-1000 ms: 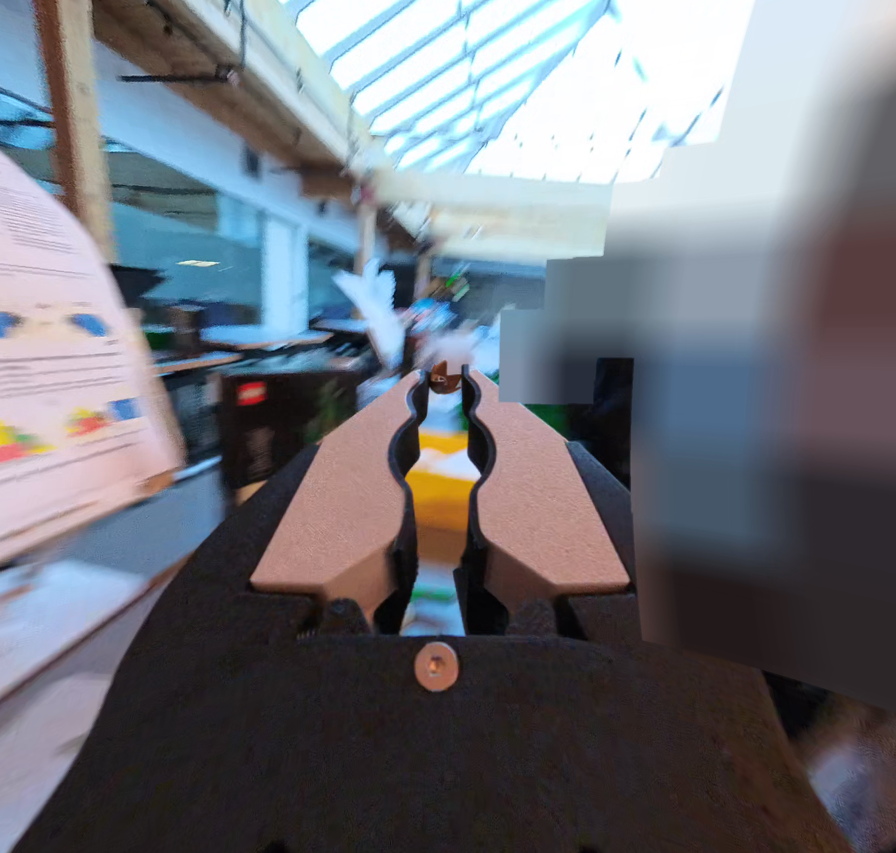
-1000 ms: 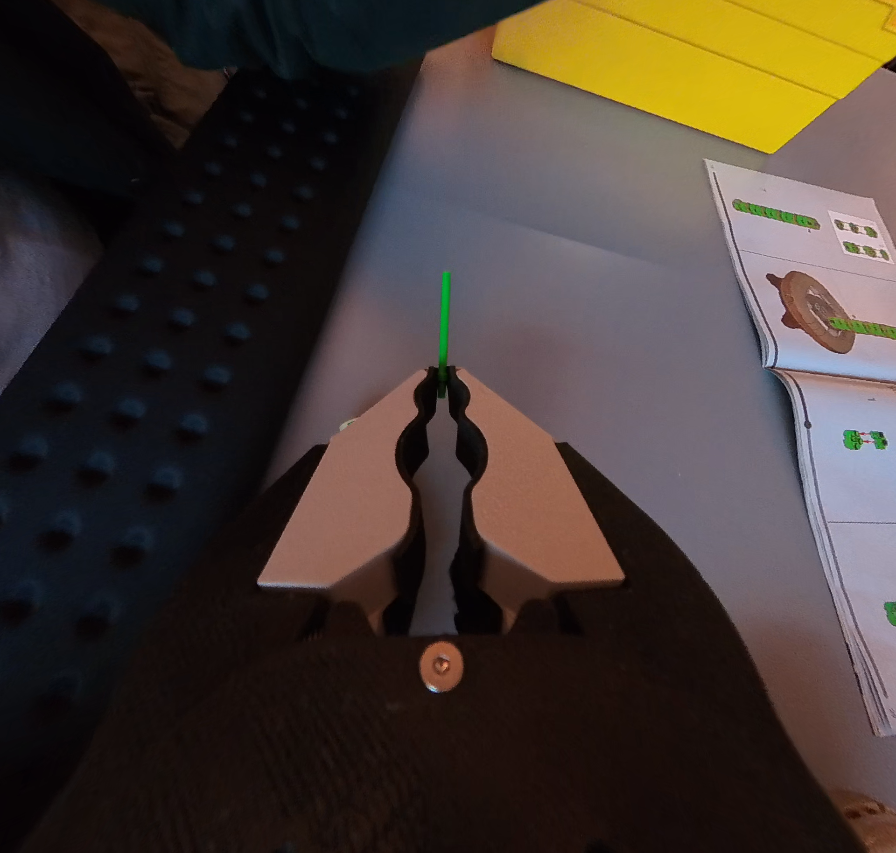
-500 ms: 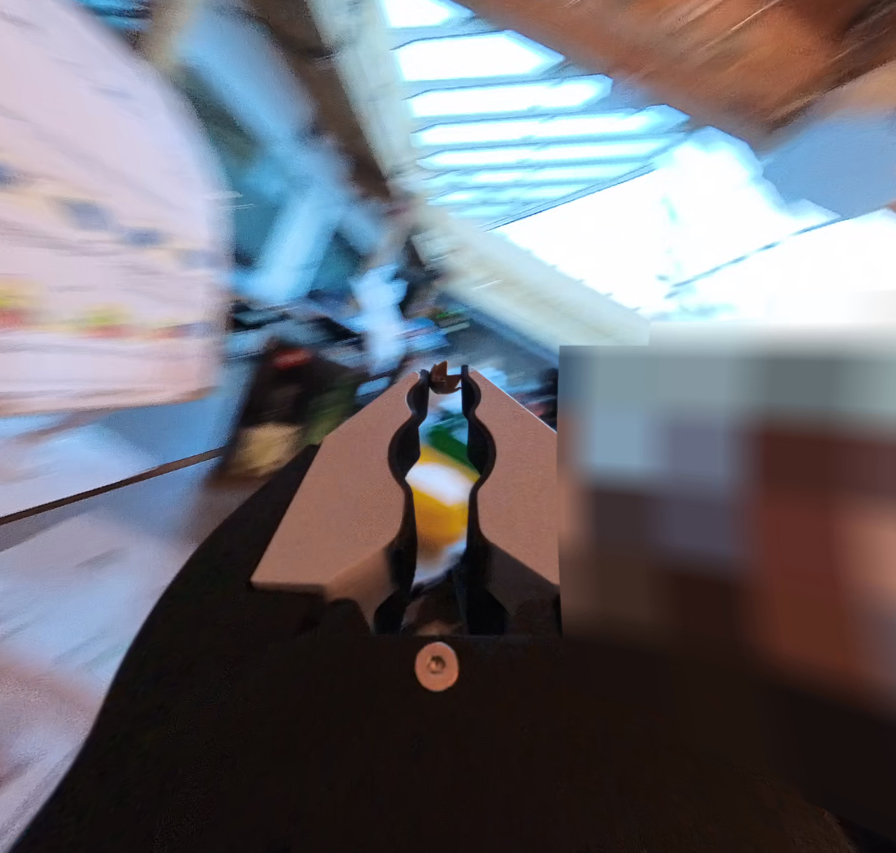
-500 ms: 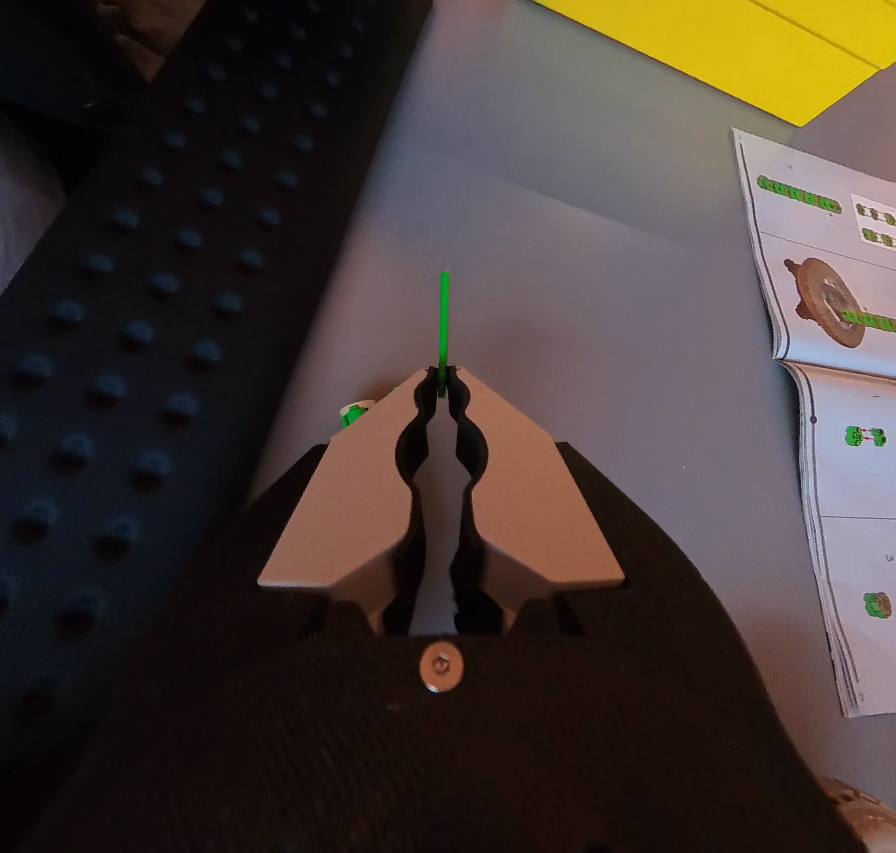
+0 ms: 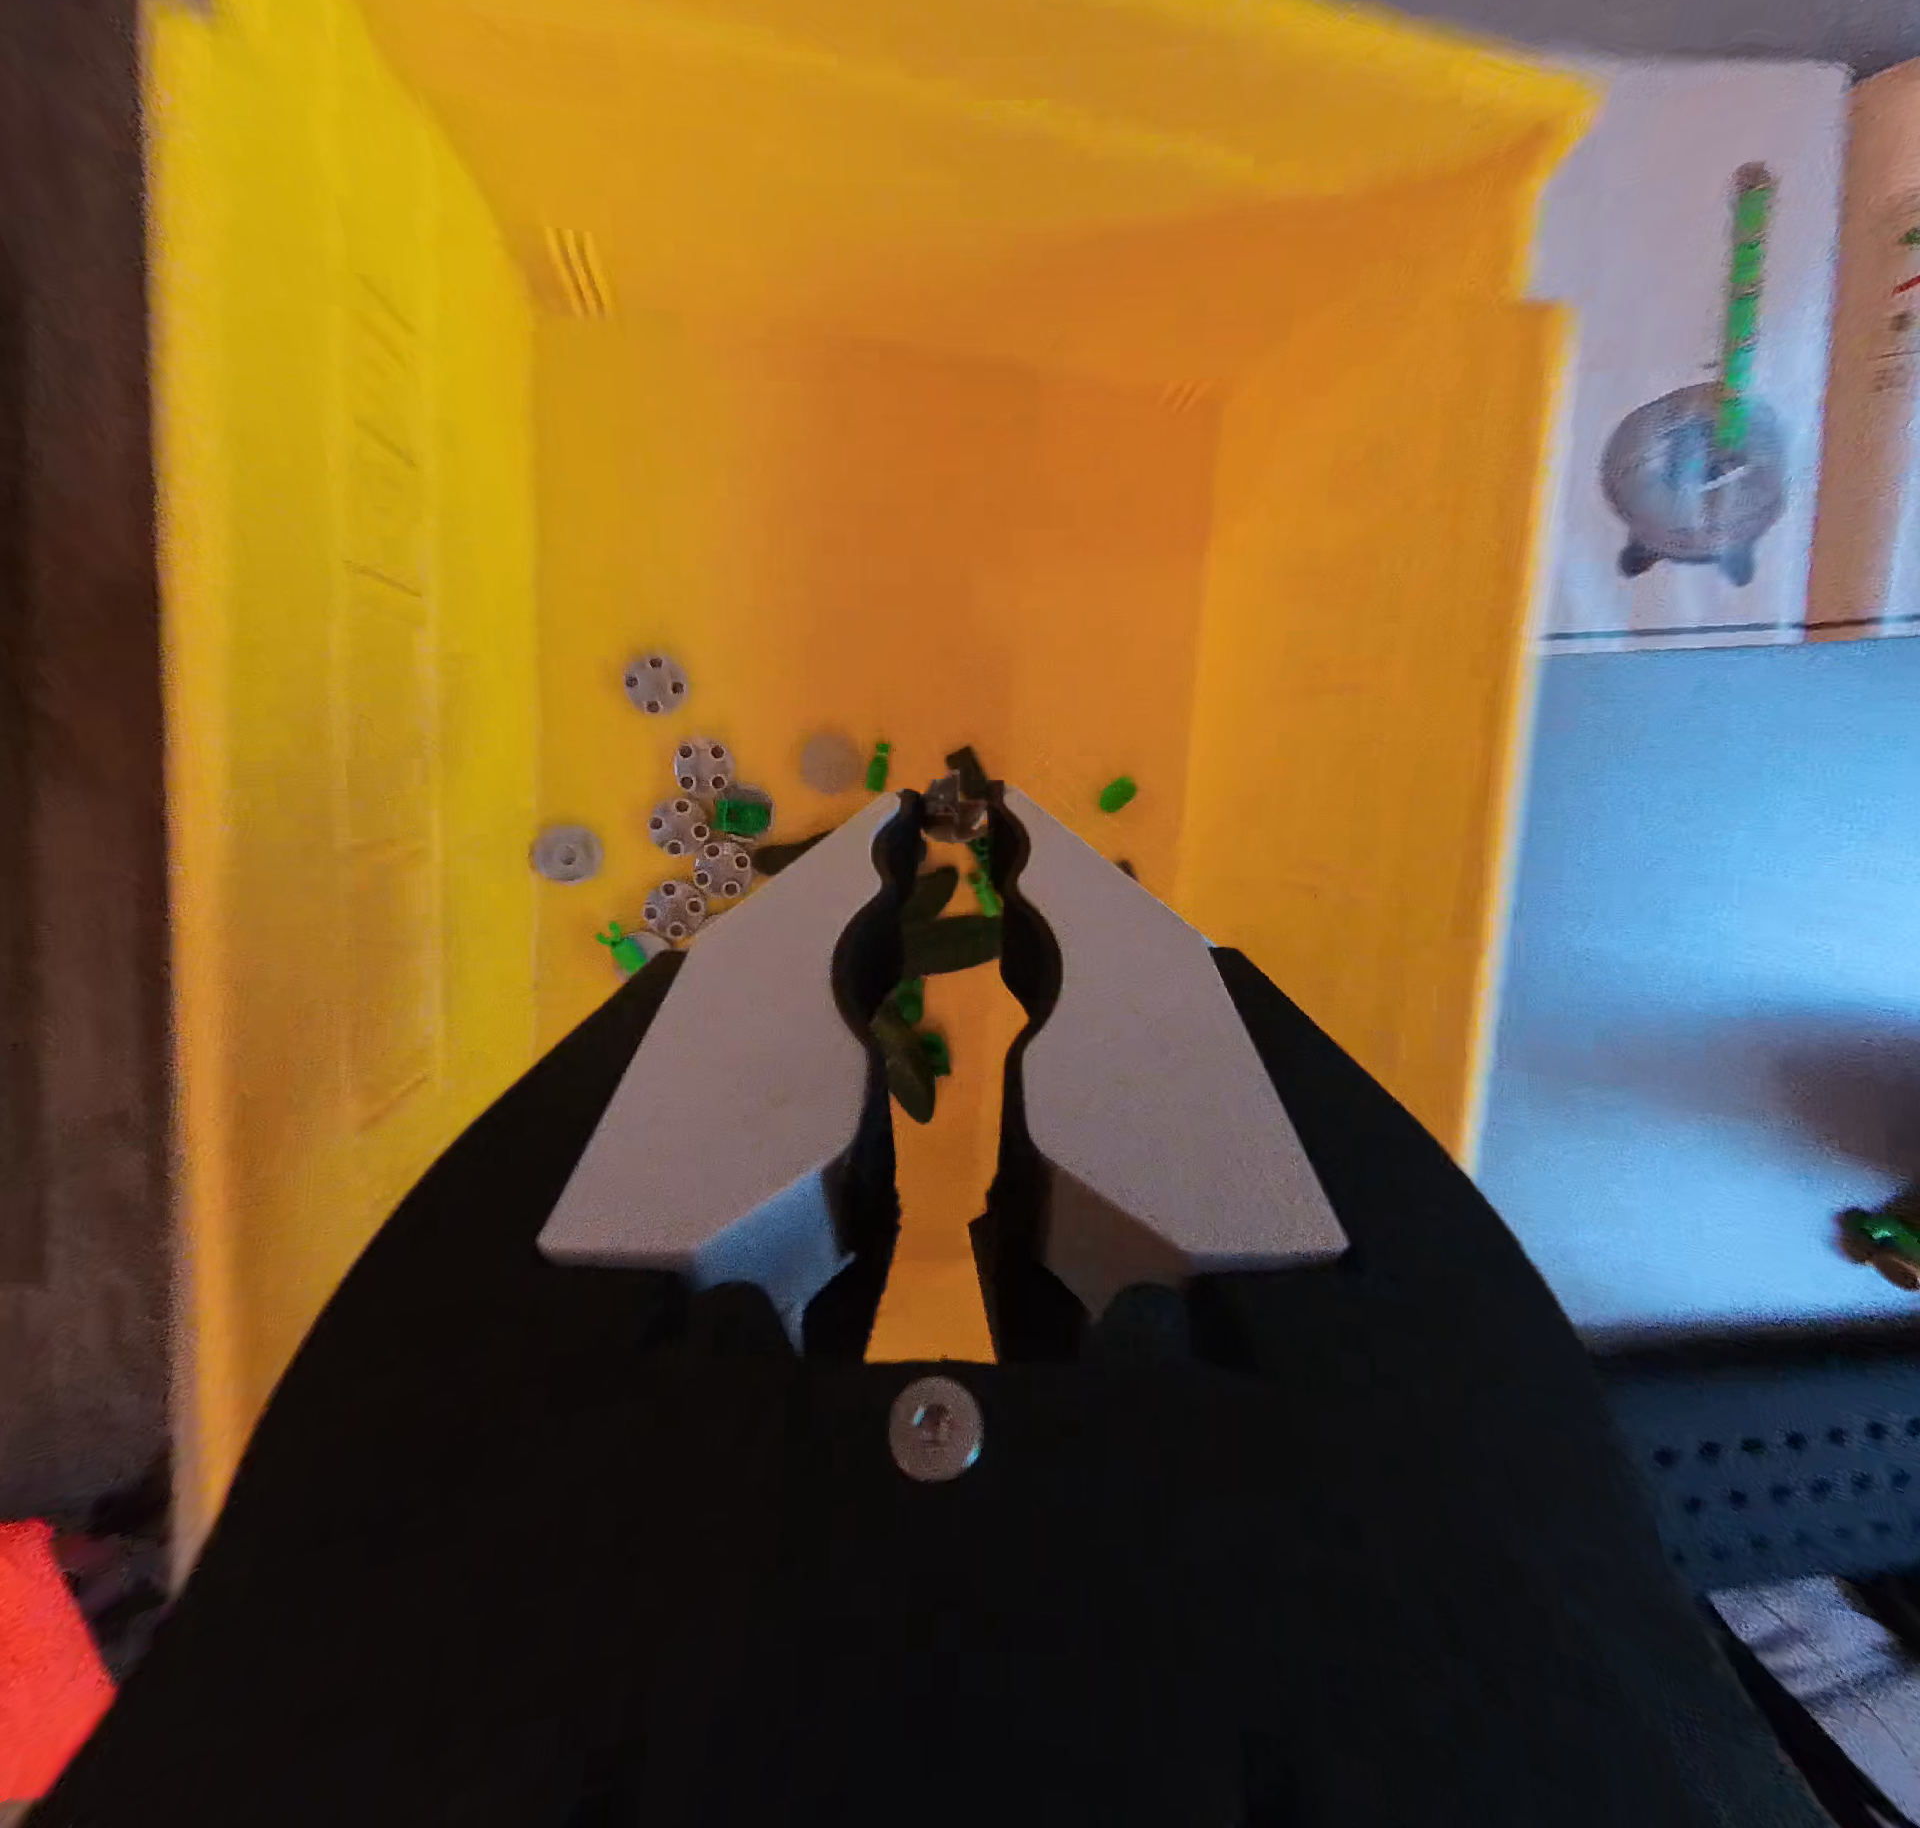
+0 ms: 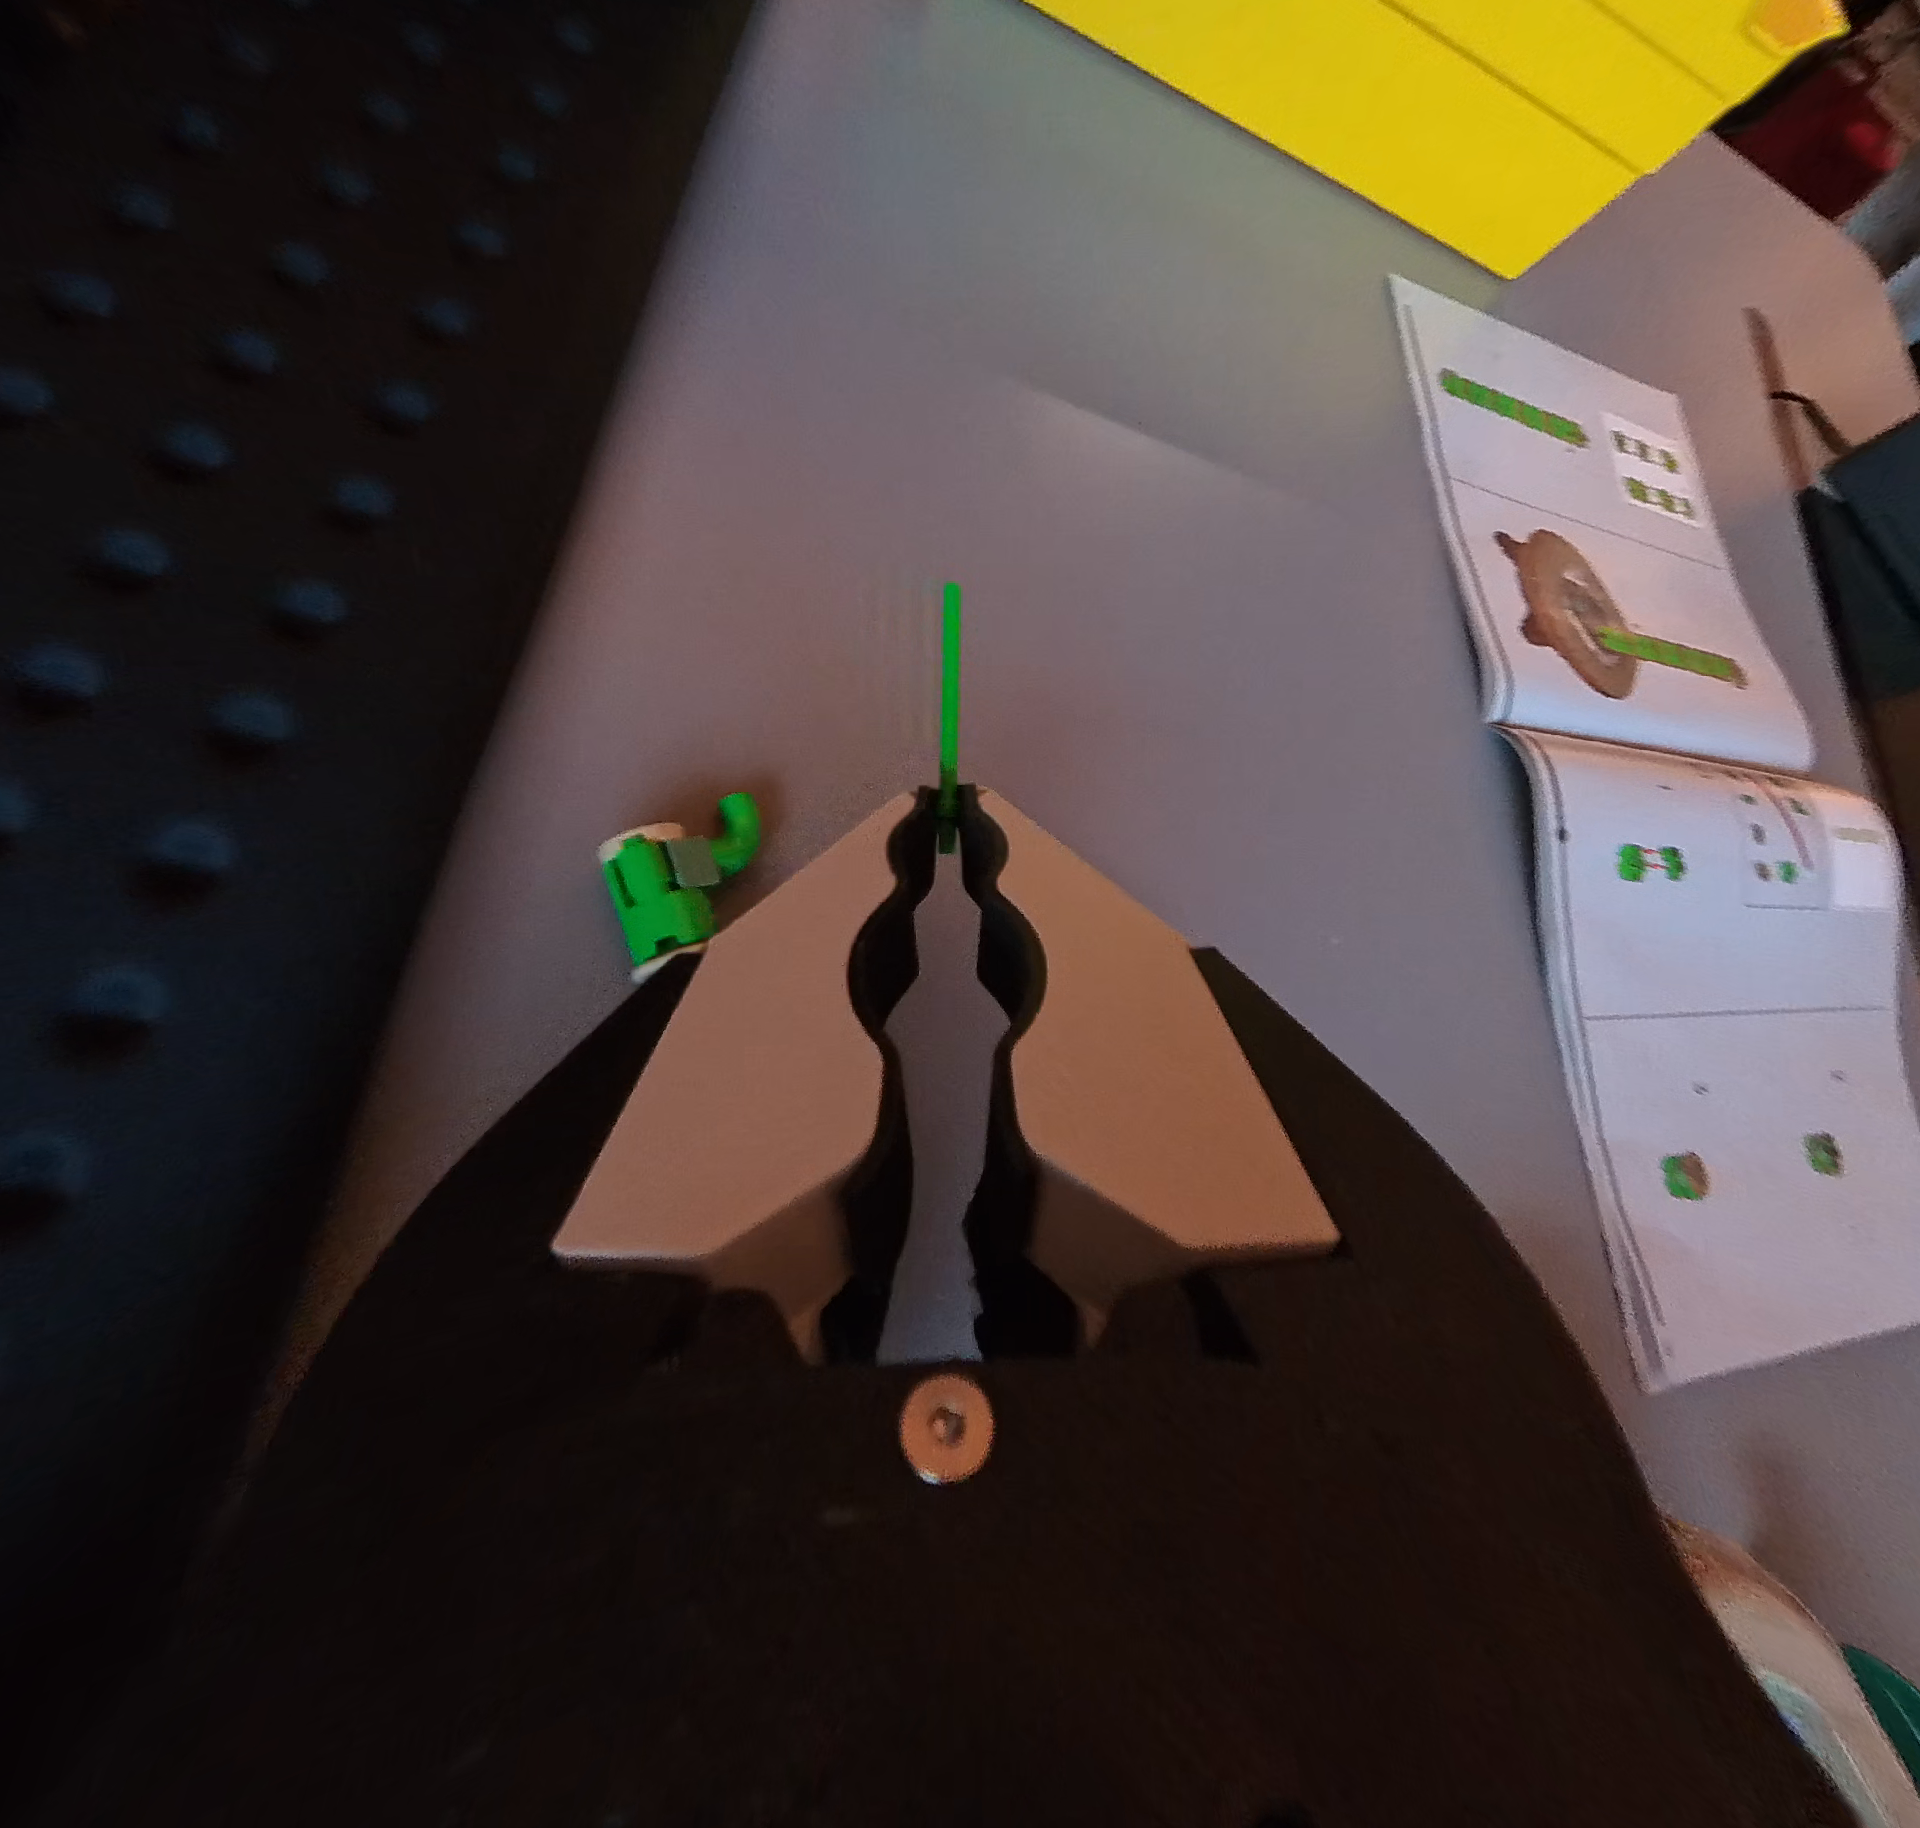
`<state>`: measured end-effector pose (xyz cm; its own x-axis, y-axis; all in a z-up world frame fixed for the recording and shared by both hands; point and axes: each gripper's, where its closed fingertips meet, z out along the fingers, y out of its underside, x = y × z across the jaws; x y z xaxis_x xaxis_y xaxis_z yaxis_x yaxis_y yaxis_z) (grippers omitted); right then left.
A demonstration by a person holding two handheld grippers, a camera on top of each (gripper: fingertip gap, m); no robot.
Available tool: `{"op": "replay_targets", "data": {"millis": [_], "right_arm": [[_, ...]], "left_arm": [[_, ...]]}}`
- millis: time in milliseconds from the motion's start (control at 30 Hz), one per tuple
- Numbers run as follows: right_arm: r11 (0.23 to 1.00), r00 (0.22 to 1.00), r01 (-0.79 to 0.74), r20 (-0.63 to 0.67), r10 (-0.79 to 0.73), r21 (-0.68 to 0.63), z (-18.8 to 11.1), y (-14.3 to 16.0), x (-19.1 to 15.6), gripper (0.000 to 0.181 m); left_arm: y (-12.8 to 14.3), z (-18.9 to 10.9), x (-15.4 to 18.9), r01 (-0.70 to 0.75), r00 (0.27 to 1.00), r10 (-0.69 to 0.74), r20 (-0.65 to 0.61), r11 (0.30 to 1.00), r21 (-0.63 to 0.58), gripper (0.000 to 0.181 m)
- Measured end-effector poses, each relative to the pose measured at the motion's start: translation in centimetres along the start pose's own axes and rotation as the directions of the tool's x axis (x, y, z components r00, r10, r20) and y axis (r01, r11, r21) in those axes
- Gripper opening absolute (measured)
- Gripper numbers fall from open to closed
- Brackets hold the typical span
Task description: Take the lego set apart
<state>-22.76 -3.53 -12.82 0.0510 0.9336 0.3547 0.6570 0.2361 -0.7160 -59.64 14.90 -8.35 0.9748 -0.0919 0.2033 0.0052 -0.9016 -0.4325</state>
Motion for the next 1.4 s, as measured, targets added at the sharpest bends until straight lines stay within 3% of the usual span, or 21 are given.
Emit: {"op": "replay_targets", "data": {"millis": [133,233,267,400,500,567,633,700,767,833,867,900,1000,1100,1167,1267,1400], "right_arm": [[1.000,0.998,-0.016,-0.057,0.017,0.015,-0.4,0.2,1.2,0.003],[1.000,0.998,-0.024,-0.058,0.024,0.002,-0.3,0.6,1.4,0.003],[1.000,0.998,-0.022,-0.057,0.021,-0.005,-0.2,0.7,1.3,0.003],[1.000,0.999,0.000,-0.051,-0.001,-0.029,0.0,0.9,1.0,0.003],[1.000,0.996,0.019,-0.085,-0.021,-0.020,-0.3,0.5,1.4,0.003],[1.000,0.986,0.026,-0.165,-0.027,-0.004,-1.0,-0.1,2.7,0.003],[0.998,0.961,0.029,-0.275,-0.012,0.059,-2.2,-1.2,4.4,0.003],[0.988,0.921,0.028,-0.387,0.033,0.150,-4.0,-2.5,6.3,0.002],[0.966,0.883,0.020,-0.458,0.105,0.259,-6.2,-3.7,7.6,0.002],[0.925,0.865,-0.008,-0.462,0.197,0.380,-8.1,-4.5,8.4,0.002],[0.902,0.860,-0.025,-0.451,0.240,0.432,-8.9,-4.7,8.7,0.003],[0.885,0.852,-0.037,-0.447,0.270,0.464,-9.6,-4.7,9.0,0.002],[0.886,0.815,-0.010,-0.510,0.276,0.464,-11.1,-4.1,10.1,0.003],[0.915,0.776,0.027,-0.586,0.234,0.402,-11.8,-3.4,10.7,0.002],[0.927,0.767,0.034,-0.604,0.216,0.374,-11.7,-3.1,10.8,0.003],[0.939,0.767,0.029,-0.610,0.200,0.344,-11.4,-2.8,10.9,0.003],[0.946,0.771,0.024,-0.608,0.189,0.325,-11.1,-2.6,10.9,0.003]], "left_arm": [[2.3,4.0,-1.5,0.087,0.991,-0.099,-0.094,0.988,-0.128,0.010],[1.5,4.4,-1.5,0.129,0.982,-0.141,-0.128,0.987,-0.100,0.013],[1.1,4.0,-1.2,0.135,0.979,-0.145,-0.145,0.988,-0.082,0.022],[-0.7,0.9,-0.4,0.103,0.985,-0.096,-0.146,0.994,0.040,0.036],[-1.1,-2.5,0.4,0.073,0.992,-0.062,-0.110,0.992,0.103,0.029],[-3.4,-6.8,4.2,0.031,0.973,0.037,-0.227,0.956,0.291,0.023],[-5.6,-12.8,11.3,-0.008,0.860,0.273,-0.430,0.851,0.525,0.024],[-5.2,-18.1,18.7,-0.086,0.650,0.586,-0.484,0.690,0.719,0.024],[-3.9,-20.5,24.3,-0.224,0.486,0.821,-0.301,0.450,0.865,0.024],[-2.3,-20.3,28.7,-0.300,0.385,0.917,-0.102,0.229,0.926,0.016],[-1.1,-19.7,31.0,-0.321,0.314,0.948,-0.049,0.155,0.934,0.005],[0.2,-18.8,33.3,-0.335,0.238,0.969,-0.070,0.149,0.930,0.001],[3.9,-15.6,39.2,-0.361,0.034,0.932,-0.361,0.348,0.865,0.010],[4.9,-11.9,42.8,-0.383,0.003,0.824,-0.567,0.525,0.760,0.015],[5.4,-9.7,44.2,-0.403,0.004,0.775,-0.632,0.580,0.708,0.021],[6.2,-6.0,44.8,-0.510,0.041,0.824,-0.566,0.504,0.697,0.025],[7.1,-4.7,45.3,-0.559,0.042,0.860,-0.509,0.443,0.701,0.017]]}}
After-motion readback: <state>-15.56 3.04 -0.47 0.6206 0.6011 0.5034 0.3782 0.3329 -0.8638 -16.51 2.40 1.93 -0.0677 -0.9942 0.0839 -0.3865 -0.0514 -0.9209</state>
